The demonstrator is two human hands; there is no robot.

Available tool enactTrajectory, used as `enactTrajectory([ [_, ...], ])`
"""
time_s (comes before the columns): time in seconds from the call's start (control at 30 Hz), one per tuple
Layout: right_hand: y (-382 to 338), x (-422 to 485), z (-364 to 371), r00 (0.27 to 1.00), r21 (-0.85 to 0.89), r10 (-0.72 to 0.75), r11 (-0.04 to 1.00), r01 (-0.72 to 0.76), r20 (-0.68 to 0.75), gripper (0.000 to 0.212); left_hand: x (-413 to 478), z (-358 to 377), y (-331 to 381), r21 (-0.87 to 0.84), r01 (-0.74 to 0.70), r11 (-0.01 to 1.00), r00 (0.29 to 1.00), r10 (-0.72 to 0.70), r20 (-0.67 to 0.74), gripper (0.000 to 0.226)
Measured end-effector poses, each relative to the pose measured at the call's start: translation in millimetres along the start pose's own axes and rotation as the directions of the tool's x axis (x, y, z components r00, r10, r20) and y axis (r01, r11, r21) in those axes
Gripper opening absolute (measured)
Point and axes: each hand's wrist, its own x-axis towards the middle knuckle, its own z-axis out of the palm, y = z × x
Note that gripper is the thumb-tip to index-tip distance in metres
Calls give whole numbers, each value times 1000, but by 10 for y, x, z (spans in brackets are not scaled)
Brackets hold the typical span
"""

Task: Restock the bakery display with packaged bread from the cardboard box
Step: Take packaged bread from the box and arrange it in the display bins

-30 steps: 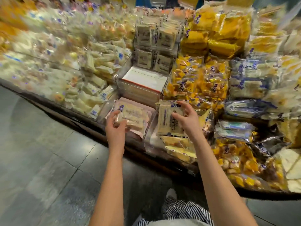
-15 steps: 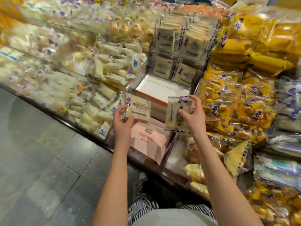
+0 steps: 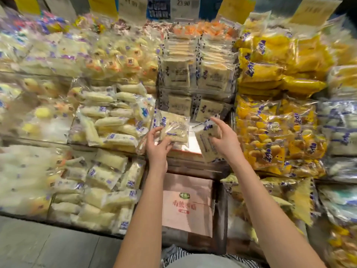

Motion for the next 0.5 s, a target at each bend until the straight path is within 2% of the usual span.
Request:
enactTrajectory([
  [0.23,-24,627,21,998,-260,-51,965,43,-21,68,535,244,-118,-75,108,991,993,-105,51,37],
  [0.37,0,933,47,997,-413,-59,908,74,49,66,807,371,-267,-87,162,983,985,-157,66,41],
  [0.5,40,1168,99,980,-486,-86,858,165,180,55,1068,445,-393,139,65,988,998,-68,14,54],
])
